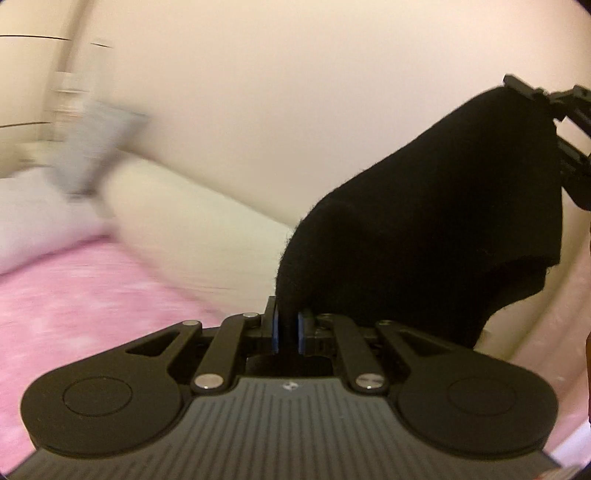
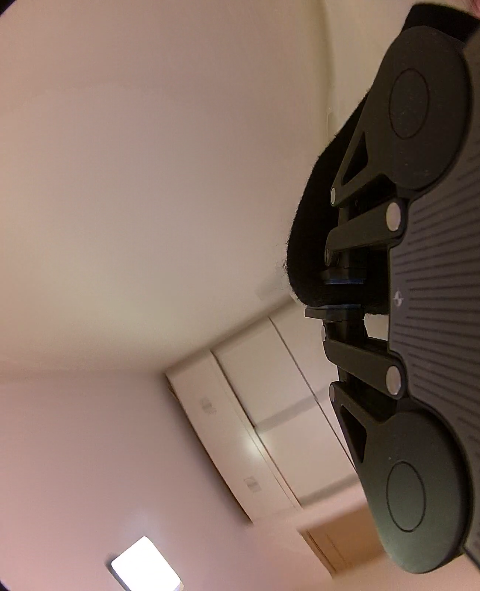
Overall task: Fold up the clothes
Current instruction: 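Lift the black garment with both grippers and carry it over the bed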
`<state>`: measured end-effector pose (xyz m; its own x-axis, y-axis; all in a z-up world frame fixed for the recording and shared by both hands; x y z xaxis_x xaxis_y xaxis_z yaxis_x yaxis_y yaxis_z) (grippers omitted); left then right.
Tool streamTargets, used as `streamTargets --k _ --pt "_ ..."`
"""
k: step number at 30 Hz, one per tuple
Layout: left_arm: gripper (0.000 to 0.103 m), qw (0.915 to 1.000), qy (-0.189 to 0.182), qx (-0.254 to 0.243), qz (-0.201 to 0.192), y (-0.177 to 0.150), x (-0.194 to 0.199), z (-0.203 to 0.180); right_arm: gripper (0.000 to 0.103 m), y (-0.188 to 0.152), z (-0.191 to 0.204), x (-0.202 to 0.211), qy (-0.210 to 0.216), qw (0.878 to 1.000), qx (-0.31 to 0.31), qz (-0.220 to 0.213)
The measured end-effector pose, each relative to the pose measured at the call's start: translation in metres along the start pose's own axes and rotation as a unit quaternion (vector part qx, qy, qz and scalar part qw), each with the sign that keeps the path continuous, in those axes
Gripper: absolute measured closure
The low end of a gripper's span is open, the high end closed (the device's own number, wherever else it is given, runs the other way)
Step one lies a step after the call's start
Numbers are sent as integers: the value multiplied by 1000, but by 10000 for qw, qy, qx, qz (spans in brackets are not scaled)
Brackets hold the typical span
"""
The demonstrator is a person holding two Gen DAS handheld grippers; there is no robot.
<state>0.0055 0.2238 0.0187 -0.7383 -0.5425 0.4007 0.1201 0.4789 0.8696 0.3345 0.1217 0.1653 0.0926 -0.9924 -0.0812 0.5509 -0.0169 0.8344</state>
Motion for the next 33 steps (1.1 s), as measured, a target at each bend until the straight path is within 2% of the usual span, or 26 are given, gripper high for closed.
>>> streamTargets --k 4,8,10,13,14,15,16,17,19,20,23,25,29,33 --pt "97 9941 997 264 -349 1 100 70 92 -42 76 -53 669 9960 -313 513" --pt "97 9789 1896 429 -624 4 194 126 92 -86 157 -94 1154 9877 -490 931" --pt "97 9701 2298 534 -578 3 231 151 91 -115 191 -111 1338 9808 -663 1254" --pt "95 9536 2895 774 -293 -13 276 185 89 -173 206 -129 1450 9656 -711 2039" --pt "92 9461 3110 894 -155 -20 288 197 79 -192 207 -132 1447 9588 -710 2340" --pt "90 9369 3337 1046 18 -29 298 209 73 -217 214 -137 1488 9418 -660 2941" --pt "90 9289 3503 1194 154 -44 306 219 52 -240 224 -143 1406 9230 -546 3541" --pt "90 9232 3586 1353 268 -57 313 229 44 -263 233 -148 1318 9003 -430 4126" --pt "90 9092 3740 1741 553 -83 329 247 44 -314 253 -140 1085 8644 19 4909" --pt "90 9021 3804 1912 705 -95 335 253 44 -328 258 -133 1104 8552 104 5063" --pt "90 8896 3870 2176 1076 -141 355 249 45 -362 266 -104 1014 8263 67 5539" --pt "90 8828 3917 2298 1203 -158 358 238 45 -371 264 -93 952 8159 271 5697" --pt "85 8795 3893 2480 1155 -169 374 211 45 -398 279 -92 898 8124 906 5690" --pt "83 8732 3977 2565 1161 -179 380 186 45 -412 293 -69 1106 8082 1060 5686"
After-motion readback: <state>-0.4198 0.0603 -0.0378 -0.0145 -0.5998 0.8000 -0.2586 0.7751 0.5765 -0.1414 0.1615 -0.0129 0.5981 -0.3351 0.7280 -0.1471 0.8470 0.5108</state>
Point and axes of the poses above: each gripper's, at about its wrist camera, not at the fingertips, and x roughly against the way its jaws point, z to its left, y to its top, the point moved 1 cm from there along -x, roughly the way its jaws point, and after that the axes turned 1 degree about -y, right-handed, at the moved point
